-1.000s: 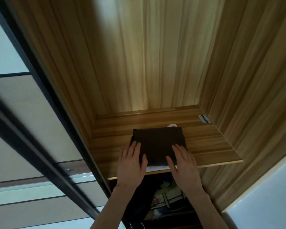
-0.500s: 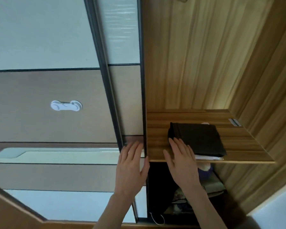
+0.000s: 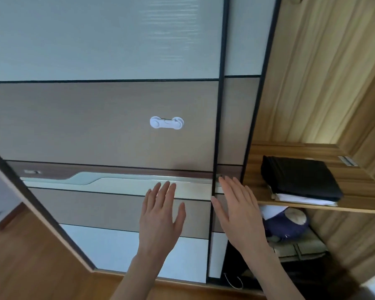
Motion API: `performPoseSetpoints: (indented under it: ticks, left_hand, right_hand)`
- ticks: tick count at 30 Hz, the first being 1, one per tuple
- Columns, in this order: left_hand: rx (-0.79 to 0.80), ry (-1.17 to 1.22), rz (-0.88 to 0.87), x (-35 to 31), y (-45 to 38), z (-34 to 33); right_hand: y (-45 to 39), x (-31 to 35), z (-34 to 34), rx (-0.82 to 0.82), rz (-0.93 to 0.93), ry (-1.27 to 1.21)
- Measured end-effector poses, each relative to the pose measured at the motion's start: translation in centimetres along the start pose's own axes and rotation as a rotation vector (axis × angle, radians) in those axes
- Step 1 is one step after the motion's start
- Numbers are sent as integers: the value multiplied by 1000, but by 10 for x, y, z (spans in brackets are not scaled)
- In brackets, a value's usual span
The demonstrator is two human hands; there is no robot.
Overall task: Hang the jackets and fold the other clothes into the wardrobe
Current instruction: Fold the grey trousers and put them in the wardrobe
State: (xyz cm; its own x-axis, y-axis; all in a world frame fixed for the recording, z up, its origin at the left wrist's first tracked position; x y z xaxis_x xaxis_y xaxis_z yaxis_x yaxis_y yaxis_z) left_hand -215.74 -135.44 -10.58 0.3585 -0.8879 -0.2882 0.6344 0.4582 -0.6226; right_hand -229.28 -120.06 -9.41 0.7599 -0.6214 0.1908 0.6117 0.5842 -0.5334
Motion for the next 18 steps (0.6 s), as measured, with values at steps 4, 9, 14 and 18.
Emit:
performPoseSetpoints:
  ticks: [4, 9, 14, 18]
  left_hand:
    - [-69, -16, -15, 28, -12, 16]
    - [-127, -43, 7, 66, -41, 30]
    - [-120, -89, 25, 107, -59, 37]
    - [-140, -101, 63, 139, -69, 32]
  right_hand:
    - [-14, 41, 1, -62, 36, 29]
    - [-52, 87, -11, -143, 72, -3]
    - [-81, 116, -35, -204, 29, -89]
    - [-92, 129, -51, -371, 49, -185]
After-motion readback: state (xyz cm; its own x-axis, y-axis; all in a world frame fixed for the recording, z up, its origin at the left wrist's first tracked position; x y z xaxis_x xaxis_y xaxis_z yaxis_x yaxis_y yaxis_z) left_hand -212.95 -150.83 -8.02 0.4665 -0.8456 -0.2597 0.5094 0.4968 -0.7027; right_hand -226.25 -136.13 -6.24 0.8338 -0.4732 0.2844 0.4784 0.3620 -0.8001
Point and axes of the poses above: each hand's wrist, its own y-axis away from the middle knuckle, its own z-axis out of the back of the hand, x = y × z, the point moved 8 cm from there along -y, towards the middle knuckle, and after that the axes turned 7 degrees about y, right-handed, at the moved point
